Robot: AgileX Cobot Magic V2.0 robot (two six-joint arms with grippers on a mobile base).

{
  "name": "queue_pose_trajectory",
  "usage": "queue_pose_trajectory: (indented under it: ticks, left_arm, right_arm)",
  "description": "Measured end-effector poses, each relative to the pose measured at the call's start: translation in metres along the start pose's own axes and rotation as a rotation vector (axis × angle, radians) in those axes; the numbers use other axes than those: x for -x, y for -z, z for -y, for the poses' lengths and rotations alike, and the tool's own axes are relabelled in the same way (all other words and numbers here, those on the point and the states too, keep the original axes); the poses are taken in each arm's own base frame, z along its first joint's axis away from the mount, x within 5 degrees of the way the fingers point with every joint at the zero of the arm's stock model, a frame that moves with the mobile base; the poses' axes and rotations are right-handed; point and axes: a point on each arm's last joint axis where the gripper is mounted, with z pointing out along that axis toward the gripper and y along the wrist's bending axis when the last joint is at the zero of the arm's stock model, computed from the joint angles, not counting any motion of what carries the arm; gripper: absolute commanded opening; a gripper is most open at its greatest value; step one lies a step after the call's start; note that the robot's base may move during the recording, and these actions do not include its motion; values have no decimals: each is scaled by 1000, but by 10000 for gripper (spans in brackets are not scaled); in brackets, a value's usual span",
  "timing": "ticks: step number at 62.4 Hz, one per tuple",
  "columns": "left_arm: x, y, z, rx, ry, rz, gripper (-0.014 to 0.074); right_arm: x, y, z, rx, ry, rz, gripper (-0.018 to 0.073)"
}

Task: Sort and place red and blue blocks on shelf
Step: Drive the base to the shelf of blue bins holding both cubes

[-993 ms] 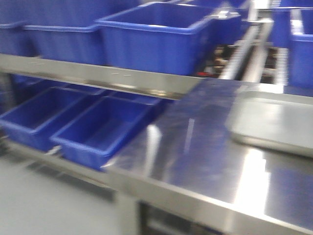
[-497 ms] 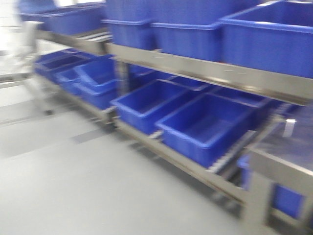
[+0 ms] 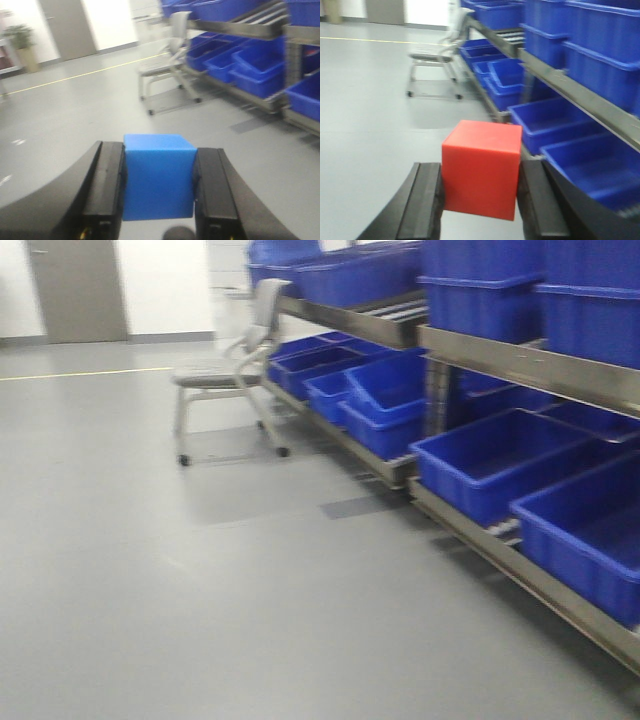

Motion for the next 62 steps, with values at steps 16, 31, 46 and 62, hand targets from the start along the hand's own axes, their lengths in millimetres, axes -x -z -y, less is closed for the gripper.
queue_pose_trajectory:
  ticks: [16,31,46,62]
  left_arm:
    - [0,0,0,0,0,0,84]
    - [0,0,0,0,0,0,84]
    - [0,0,0,0,0,0,84]
    - [0,0,2,-31,-2,5,85]
  right_arm:
    - [0,0,0,0,0,0,66]
    - [0,0,0,0,0,0,66]
    - [0,0,0,0,0,0,66]
    - [0,0,0,0,0,0,66]
